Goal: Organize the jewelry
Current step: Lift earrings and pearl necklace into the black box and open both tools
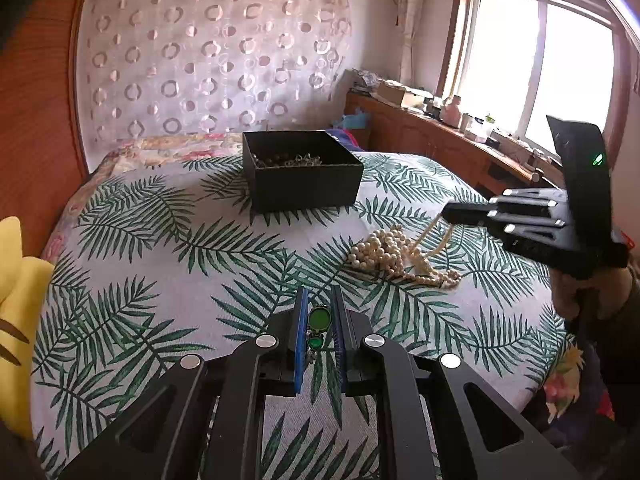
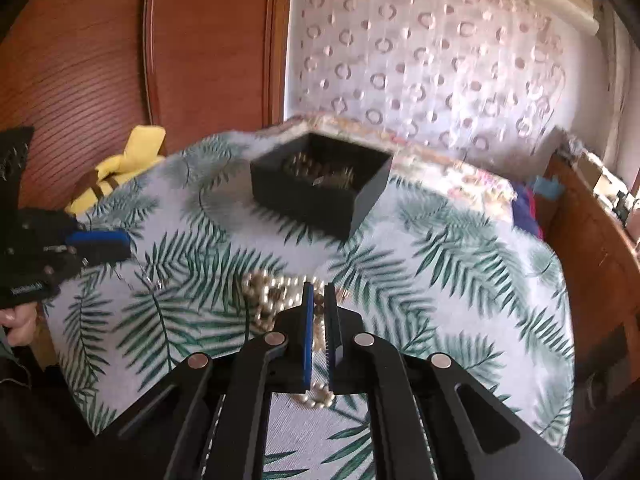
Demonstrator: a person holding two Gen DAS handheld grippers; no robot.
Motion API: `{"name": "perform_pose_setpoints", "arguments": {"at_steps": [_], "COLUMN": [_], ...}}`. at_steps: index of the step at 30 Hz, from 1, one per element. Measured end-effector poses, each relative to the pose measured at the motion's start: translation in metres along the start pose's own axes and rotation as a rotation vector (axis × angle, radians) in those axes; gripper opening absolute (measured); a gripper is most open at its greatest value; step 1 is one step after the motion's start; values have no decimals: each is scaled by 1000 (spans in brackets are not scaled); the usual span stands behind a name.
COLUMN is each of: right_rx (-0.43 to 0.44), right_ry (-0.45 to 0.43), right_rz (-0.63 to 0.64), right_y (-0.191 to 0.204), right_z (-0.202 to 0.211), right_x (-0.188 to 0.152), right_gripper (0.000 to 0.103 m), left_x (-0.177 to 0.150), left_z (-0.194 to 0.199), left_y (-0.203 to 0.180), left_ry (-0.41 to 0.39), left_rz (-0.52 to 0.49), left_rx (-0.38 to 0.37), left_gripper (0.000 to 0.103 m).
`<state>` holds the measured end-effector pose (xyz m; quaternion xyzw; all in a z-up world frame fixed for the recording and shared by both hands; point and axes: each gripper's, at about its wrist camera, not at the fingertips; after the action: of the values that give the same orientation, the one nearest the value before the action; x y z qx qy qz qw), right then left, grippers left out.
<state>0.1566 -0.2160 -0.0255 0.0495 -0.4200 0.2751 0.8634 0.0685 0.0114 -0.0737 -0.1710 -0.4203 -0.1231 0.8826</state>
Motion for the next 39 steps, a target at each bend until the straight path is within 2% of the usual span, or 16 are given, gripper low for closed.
{"name": "perform_pose_setpoints", "arguments": {"at_steps": [8, 24, 31, 39], "right_rx": [-24, -92, -98, -114], "right_ry": [-103, -236, -276, -283], "right_rz": [9, 80, 92, 126], "right_y": [-10, -24, -22, -18], "right_z": [38, 80, 86, 65], "right_x": [32, 101, 135, 174], "right_gripper": [6, 6, 6, 6], "left_x": [14, 55, 81, 112], "left_z": [7, 11, 7, 1], "left_y": [0, 3, 8, 18], "left_ry": [-32, -81, -97, -107], "left_rz": [-8, -53, -77, -110], "left_rx": [-2, -6, 3, 34], "left_gripper": [10, 10, 10, 10]}}
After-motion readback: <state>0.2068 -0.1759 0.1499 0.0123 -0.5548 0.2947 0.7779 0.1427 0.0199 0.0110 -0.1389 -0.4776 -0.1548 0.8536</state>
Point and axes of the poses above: each gripper's, at about its wrist camera, not at the fingertips, and z roughly against the way its jaws point, y to its left, x to its top, and after that the axes turned 7 degrees about -x, right-handed
